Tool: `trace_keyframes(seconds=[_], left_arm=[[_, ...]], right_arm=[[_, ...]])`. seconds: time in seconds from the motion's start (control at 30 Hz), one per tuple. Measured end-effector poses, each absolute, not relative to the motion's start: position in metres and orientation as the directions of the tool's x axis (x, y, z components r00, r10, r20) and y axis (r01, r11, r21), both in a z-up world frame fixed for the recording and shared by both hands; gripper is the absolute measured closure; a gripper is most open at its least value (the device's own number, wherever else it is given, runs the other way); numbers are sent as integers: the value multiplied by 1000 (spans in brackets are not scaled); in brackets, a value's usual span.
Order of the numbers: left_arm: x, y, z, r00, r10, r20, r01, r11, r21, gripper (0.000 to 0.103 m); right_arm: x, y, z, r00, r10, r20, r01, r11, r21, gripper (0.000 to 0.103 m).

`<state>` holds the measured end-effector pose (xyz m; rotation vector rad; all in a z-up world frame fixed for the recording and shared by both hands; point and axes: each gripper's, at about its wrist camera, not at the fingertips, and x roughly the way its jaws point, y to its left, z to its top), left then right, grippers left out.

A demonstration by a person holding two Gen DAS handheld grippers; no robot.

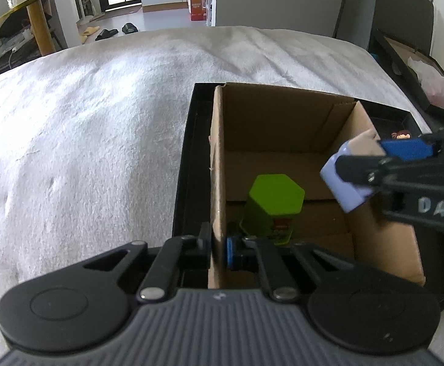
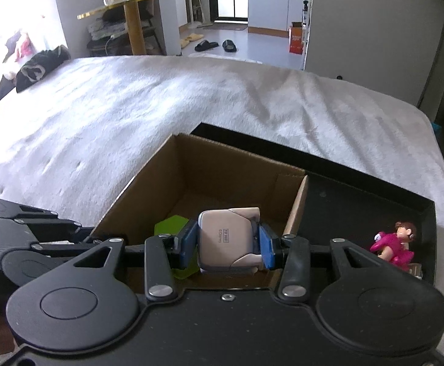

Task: Organize rigid objects
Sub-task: 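Carry the square toy with the right gripper over the box while the left gripper holds the box wall, then lower the square toy into the box beside the green block and release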

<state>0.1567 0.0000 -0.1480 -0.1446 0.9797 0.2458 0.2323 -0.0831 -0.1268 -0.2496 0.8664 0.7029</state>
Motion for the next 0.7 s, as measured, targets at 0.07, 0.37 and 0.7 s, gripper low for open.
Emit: trace_keyframes(seconds=[0.07,0.37,0.7], left_arm=[[157,0,-148,532,139,-835,-271,962,-13,94],[158,1,-146,533,136,-835,-272,962,-18,94],[158,-1,-145,530,137,-836,-268,963,-12,94]], right_arm=[[233,-81,-132,438,453,-776,-658,750,67,61],[231,-73,-152,433,412,-802,-669,743,21,61],[222,-80,-149,450,409,-794,-665,747,8,61]])
